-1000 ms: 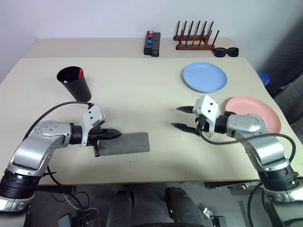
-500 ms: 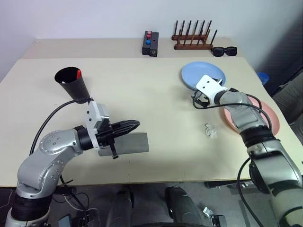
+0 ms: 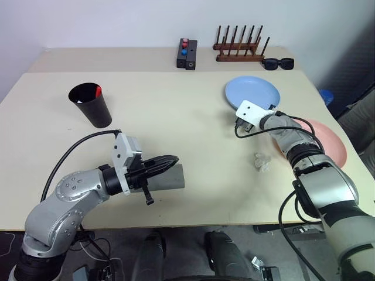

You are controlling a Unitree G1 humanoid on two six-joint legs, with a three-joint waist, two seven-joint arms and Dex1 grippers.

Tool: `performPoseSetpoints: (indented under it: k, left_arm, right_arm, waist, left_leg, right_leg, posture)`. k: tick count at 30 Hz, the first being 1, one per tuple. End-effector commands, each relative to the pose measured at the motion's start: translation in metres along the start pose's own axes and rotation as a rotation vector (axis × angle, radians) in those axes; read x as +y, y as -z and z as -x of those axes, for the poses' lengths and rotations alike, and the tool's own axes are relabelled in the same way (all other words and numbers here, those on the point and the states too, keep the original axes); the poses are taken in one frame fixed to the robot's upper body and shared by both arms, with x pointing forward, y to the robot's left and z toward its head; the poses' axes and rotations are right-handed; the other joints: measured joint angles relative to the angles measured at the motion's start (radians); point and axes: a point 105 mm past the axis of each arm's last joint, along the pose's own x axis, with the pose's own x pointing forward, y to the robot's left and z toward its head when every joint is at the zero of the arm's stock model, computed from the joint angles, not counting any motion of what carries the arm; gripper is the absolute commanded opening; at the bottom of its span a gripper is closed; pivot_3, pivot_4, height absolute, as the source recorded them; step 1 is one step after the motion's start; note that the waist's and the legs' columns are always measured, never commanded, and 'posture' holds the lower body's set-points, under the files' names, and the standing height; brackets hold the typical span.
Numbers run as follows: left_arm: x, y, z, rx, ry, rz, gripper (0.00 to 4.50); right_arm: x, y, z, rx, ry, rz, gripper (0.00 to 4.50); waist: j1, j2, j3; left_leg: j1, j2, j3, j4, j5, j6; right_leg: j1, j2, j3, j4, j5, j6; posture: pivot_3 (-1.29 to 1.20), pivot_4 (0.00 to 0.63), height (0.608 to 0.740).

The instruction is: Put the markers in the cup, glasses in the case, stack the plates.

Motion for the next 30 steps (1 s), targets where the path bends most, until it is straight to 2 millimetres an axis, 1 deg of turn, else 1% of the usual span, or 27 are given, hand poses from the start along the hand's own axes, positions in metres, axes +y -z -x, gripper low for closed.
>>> performPoseSetpoints:
  k: [1,3,5,7,9,12,13,14,16,18,20,24,26,29,30]
  left_arm:
    - [-0.003,-0.01,0.005,-0.037,-0.012,-0.032,0.0]
    - [-0.002,-0.012,0.006,-0.047,-0.024,-0.026,0.0]
    - [0.002,-0.014,0.008,-0.062,-0.042,-0.026,0.0]
    - [0.005,-0.017,0.009,-0.071,-0.053,-0.031,0.0]
    - [0.006,-0.018,0.009,-0.073,-0.061,-0.038,0.0]
    - [0.007,-0.019,0.009,-0.072,-0.061,-0.048,0.0]
    - [0.007,-0.018,0.008,-0.071,-0.054,-0.048,0.0]
    - [0.006,-0.018,0.007,-0.072,-0.047,-0.048,0.0]
    - [0.005,-0.018,0.005,-0.069,-0.022,-0.047,0.0]
    - [0.004,-0.015,0.001,-0.051,0.01,-0.055,0.0]
    - [0.003,-0.012,-0.003,-0.033,0.042,-0.065,0.0]
    - [0.005,-0.013,-0.011,-0.045,0.085,-0.07,0.0]
    - [0.006,-0.012,-0.014,-0.042,0.097,-0.077,0.0]
    - [0.007,-0.011,-0.015,-0.04,0.104,-0.081,0.0]
    - [0.007,-0.011,-0.015,-0.04,0.105,-0.082,0.0]
  right_arm:
    - [-0.018,-0.007,0.003,-0.029,0.061,0.011,0.05]
    - [-0.021,-0.007,0.004,-0.035,0.083,0.036,0.05]
    - [-0.031,-0.013,0.007,-0.073,0.127,0.085,0.05]
    - [-0.042,-0.021,0.015,-0.136,0.154,0.147,0.05]
    - [-0.05,-0.025,0.024,-0.187,0.15,0.164,0.05]
    - [-0.06,-0.021,0.049,-0.254,0.094,0.059,0.05]
    - [-0.062,-0.015,0.064,-0.266,0.059,0.027,0.05]
    - [-0.061,-0.01,0.077,-0.267,0.026,0.018,0.05]
    - [-0.055,0.009,0.105,-0.216,-0.057,0.03,0.05]
    - [-0.046,0.033,0.132,-0.126,-0.139,0.034,0.05]
    - [-0.038,0.053,0.153,-0.043,-0.201,0.011,0.05]
    - [-0.023,0.073,0.173,0.046,-0.254,-0.039,0.05]
    - [-0.015,0.078,0.178,0.076,-0.28,-0.052,0.05]
    - [-0.005,0.087,0.183,0.122,-0.327,-0.082,0.05]
    - [-0.003,0.088,0.184,0.131,-0.334,-0.096,0.32]
  waist:
    - [-0.003,0.0,0.0]
    - [-0.007,0.0,0.0]
    - [-0.01,0.001,0.001]
    - [-0.011,0.001,0.001]
    - [-0.009,0.002,0.001]
    - [-0.009,0.002,0.001]
    - [-0.005,0.002,0.001]
    - [0.005,0.003,0.001]
    - [0.02,0.004,0.001]
    - [0.03,0.005,0.001]
    - [0.032,0.006,0.001]
    - [0.021,0.006,0.0]
    - [0.009,0.006,0.0]
    - [0.007,0.007,0.0]
    - [0.007,0.007,0.0]
  left_leg:
    - [0.0,0.0,0.0,0.0,0.0,0.0]
    - [0.0,0.0,0.0,0.0,0.0,0.0]
    - [0.0,0.0,0.0,0.0,0.0,0.0]
    - [0.0,0.0,0.0,0.0,0.0,0.0]
    - [0.0,0.0,0.0,0.0,0.0,0.0]
    - [0.0,0.0,0.0,0.0,0.0,0.0]
    - [0.0,0.0,0.0,-0.001,0.0,0.0]
    - [0.0,0.0,-0.001,-0.001,0.0,0.0]
    - [0.0,0.0,-0.001,0.0,-0.001,0.001]
    - [0.0,-0.001,0.0,0.0,-0.001,0.001]
    - [0.0,-0.001,0.001,0.002,-0.001,0.001]
    - [0.003,-0.001,0.002,0.004,-0.001,0.001]
    - [0.002,-0.001,0.002,0.006,-0.001,0.001]
    - [0.002,-0.001,0.002,0.006,-0.001,0.002]
    - [0.002,-0.001,0.002,0.006,-0.002,0.002]
  right_leg:
    - [0.0,0.0,0.0,0.0,0.0,0.0]
    - [0.0,0.0,0.0,0.0,0.0,0.0]
    - [0.0,0.0,0.0,0.0,0.0,0.0]
    - [0.0,0.0,0.0,0.0,0.0,0.0]
    - [0.0,0.0,0.0,0.0,0.0,0.0]
    - [0.0,0.0,0.0,0.0,0.0,0.001]
    - [0.0,0.0,0.0,0.0,0.0,0.001]
    - [0.001,0.0,0.0,0.0,0.0,0.003]
    - [0.001,0.0,0.0,0.0,0.0,0.004]
    - [0.001,-0.001,0.0,0.0,-0.001,0.002]
    - [0.001,-0.001,0.001,0.0,-0.001,0.001]
    - [0.003,-0.001,0.001,0.0,-0.001,-0.001]
    - [0.003,-0.001,0.001,0.0,0.0,-0.001]
    - [0.003,-0.001,0.002,0.0,0.0,-0.001]
    - [0.003,-0.001,0.002,0.0,0.0,-0.001]
  posture:
    - [0.0,0.15,0.74]
    - [0.0,0.15,0.74]
    - [0.0,0.15,0.74]
    - [0.0,0.15,0.74]
    - [0.0,0.15,0.74]
    - [0.0,0.15,0.74]
    - [0.0,0.15,0.74]
    - [0.0,0.15,0.74]
    - [0.0,0.15,0.74]
    - [0.0,0.15,0.74]
    - [0.0,0.15,0.74]
    - [0.0,0.15,0.74]
    - [0.0,0.15,0.74]
    - [0.0,0.15,0.74]
    - [0.0,0.15,0.74]
